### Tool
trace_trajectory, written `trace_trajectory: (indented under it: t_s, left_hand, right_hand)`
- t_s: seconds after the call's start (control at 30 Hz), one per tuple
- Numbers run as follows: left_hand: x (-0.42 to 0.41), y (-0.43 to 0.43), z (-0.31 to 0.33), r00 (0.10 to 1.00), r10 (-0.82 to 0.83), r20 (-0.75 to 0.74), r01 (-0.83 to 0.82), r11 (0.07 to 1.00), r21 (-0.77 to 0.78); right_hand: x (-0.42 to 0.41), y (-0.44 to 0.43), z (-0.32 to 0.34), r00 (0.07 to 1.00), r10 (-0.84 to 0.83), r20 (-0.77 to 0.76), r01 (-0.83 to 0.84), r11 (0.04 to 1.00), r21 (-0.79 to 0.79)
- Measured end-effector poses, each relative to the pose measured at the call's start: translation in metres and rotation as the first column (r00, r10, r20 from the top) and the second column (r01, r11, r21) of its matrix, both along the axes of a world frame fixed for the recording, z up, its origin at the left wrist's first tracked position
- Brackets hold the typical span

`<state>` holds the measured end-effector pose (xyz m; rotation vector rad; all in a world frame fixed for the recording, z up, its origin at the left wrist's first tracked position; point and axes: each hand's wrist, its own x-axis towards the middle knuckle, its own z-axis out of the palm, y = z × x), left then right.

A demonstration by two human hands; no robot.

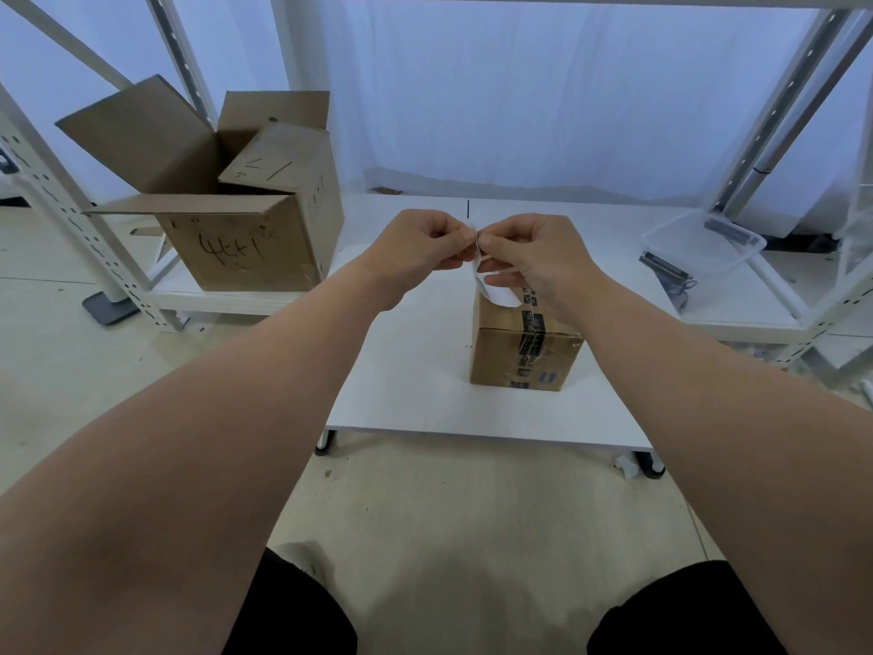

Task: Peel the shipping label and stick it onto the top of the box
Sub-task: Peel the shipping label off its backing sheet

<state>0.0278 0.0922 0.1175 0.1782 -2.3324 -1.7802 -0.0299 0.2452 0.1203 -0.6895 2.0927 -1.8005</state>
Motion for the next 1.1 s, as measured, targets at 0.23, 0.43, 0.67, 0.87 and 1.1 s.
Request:
trace_trajectory:
  t_s: [0.23, 0.43, 0.67, 0.87, 1.1]
  left_hand:
    - [0.002, 0.003, 0.004, 1.000, 0.003, 0.020, -0.003, 1.000, -0.018]
    - [0.004, 0.006, 0.008, 0.998, -0.026, 0.066, 0.035, 0.990, -0.137]
    - [0.008, 0.009, 0.012, 0.994, -0.042, 0.096, 0.058, 0.983, -0.176]
    - [0.005, 0.009, 0.008, 0.998, -0.011, 0.067, 0.027, 0.969, -0.245]
    - [0.005, 0.006, 0.009, 0.998, 0.058, -0.037, -0.063, 0.987, -0.148]
  right_hand:
    - [-0.001, 0.000, -0.001, 0.999, 0.011, -0.053, -0.009, 1.000, 0.030]
    - [-0.009, 0.002, 0.001, 0.989, -0.096, -0.111, 0.103, 0.993, 0.059]
    - [-0.016, 0.007, -0.001, 0.997, -0.071, 0.008, 0.070, 0.996, 0.048]
    - [-0.011, 0.003, 0.001, 0.997, -0.013, -0.080, 0.018, 0.998, 0.062]
    - [-0.008, -0.001, 0.007, 0.993, -0.059, 0.105, 0.060, 0.998, -0.015]
